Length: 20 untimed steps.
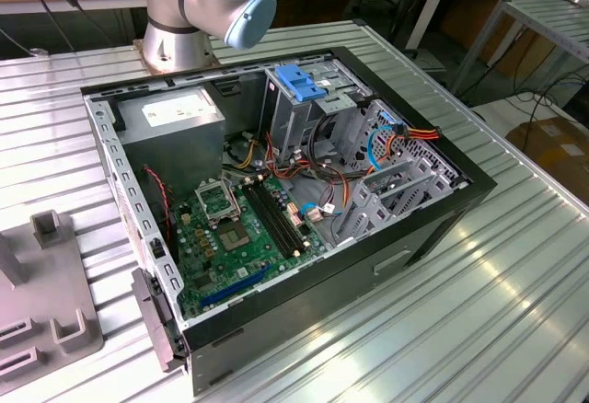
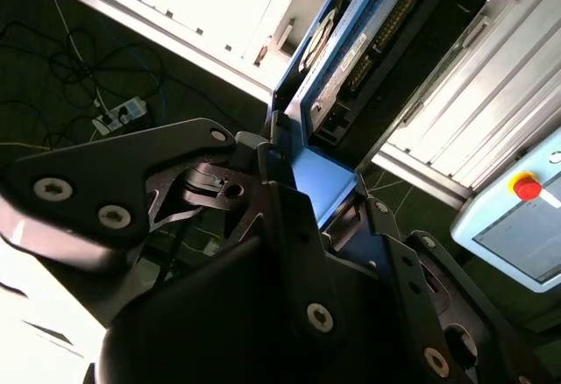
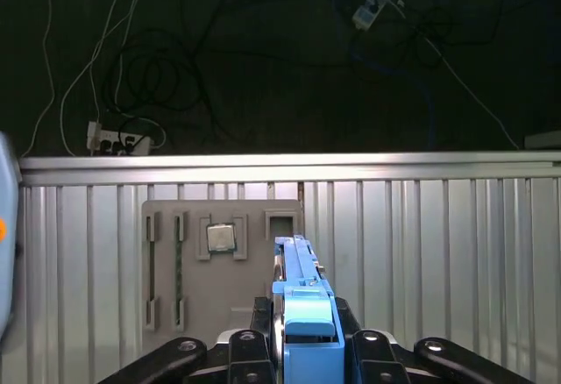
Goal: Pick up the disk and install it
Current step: 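Pick up the disk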
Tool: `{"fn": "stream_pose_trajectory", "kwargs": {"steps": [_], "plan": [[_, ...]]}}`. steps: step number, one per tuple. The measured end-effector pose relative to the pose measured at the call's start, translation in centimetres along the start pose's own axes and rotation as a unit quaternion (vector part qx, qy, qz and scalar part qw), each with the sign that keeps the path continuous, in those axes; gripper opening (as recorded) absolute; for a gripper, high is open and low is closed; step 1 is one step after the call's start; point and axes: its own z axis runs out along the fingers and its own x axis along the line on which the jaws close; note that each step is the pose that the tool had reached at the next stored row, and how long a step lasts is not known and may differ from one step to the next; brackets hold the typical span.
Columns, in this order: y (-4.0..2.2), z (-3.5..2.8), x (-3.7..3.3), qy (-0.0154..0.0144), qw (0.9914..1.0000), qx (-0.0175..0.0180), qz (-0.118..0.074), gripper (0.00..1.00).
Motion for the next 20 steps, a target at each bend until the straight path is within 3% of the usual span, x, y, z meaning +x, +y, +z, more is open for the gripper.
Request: {"fn": "stream_pose_trajectory", "kwargs": {"steps": [2,10,20], "plan": [[0.01,-0.64,-0.02,0.0000,1.00000,0.0001,0.000,0.37],[0.04,-2.19,-0.06,0.0000,1.00000,0.0001,0.000,0.37],[-0.11,-2.23,-0.05,-0.0005,1.00000,0.0001,0.000,0.37]]}}
